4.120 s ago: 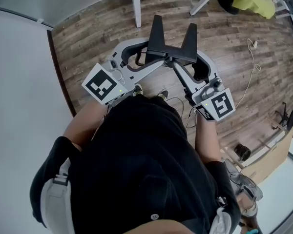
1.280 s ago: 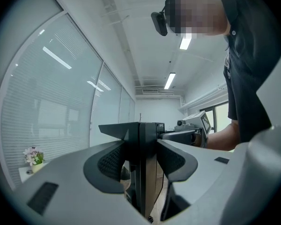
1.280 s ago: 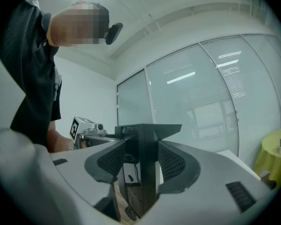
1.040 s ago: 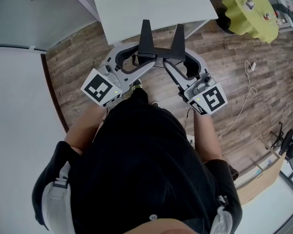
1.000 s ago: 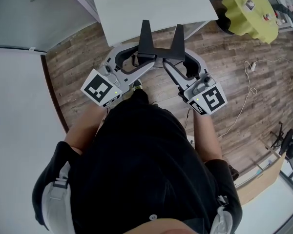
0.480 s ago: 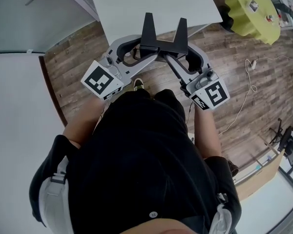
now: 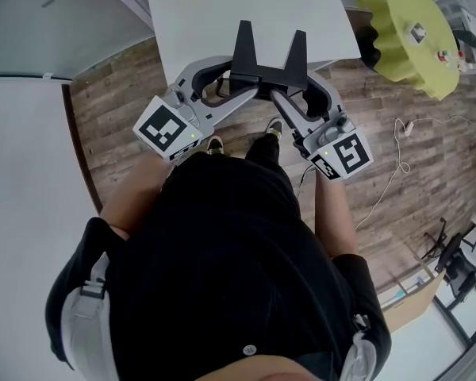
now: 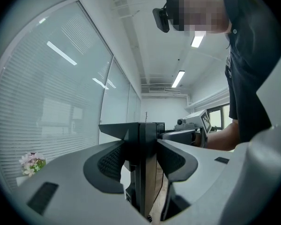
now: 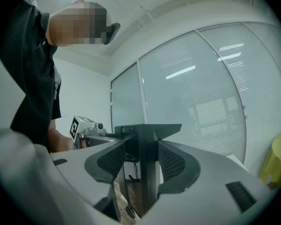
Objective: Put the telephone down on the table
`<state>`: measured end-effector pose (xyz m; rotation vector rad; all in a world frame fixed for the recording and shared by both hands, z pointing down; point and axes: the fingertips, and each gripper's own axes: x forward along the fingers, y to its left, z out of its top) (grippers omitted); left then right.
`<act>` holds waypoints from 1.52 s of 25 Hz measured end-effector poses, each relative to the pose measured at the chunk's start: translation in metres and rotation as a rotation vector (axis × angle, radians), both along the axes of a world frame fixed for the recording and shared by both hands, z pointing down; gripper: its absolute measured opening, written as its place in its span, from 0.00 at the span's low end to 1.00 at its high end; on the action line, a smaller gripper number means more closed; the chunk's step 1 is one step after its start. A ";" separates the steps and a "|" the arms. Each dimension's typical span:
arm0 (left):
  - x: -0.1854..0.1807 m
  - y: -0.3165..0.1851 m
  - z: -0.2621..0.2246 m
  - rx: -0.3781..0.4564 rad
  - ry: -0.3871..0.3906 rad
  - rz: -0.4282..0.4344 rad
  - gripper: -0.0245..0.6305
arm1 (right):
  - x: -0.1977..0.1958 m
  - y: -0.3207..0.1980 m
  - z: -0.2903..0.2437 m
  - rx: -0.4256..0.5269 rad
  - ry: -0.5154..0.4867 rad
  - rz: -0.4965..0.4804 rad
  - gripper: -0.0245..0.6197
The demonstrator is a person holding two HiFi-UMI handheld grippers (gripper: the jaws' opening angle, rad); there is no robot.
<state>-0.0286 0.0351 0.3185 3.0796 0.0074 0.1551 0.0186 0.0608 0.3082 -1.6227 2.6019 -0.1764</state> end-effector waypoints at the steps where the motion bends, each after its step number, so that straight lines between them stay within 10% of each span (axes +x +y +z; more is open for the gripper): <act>1: 0.008 -0.002 0.000 -0.002 -0.002 -0.016 0.37 | 0.009 -0.003 0.000 0.000 0.002 -0.017 0.39; 21: 0.142 -0.054 0.017 -0.052 -0.067 -0.349 0.37 | 0.149 -0.071 0.020 -0.051 -0.064 -0.345 0.39; 38: 0.157 -0.163 0.075 -0.177 -0.109 -0.347 0.37 | 0.164 -0.182 0.080 -0.203 -0.109 -0.352 0.39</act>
